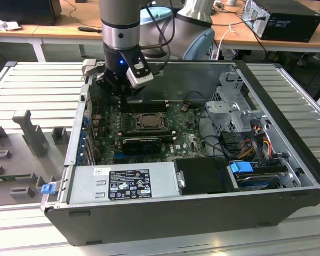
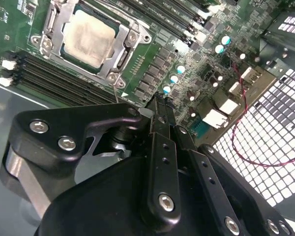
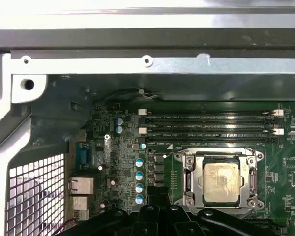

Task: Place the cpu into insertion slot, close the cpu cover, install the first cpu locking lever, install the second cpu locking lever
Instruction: 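Install the first cpu locking lever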

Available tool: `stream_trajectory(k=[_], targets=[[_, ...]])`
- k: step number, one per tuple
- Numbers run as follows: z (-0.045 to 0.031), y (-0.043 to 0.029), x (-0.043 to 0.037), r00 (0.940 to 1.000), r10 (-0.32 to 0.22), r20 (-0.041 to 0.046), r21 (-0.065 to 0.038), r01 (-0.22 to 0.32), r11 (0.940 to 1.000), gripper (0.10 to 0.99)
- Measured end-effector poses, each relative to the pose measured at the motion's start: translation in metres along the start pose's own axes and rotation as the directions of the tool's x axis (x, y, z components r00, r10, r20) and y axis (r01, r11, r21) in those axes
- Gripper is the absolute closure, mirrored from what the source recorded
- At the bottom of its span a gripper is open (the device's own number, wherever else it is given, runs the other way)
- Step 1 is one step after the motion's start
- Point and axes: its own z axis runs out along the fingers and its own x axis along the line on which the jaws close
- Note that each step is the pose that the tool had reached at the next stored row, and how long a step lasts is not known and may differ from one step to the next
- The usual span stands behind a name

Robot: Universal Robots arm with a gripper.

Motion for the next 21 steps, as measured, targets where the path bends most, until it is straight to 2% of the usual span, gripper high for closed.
stream_trajectory(k=[21], targets=[[0.0064,0.0048,0.0045,1.0,0.0,0.0,-0.001,0.0,1.0,0.98]])
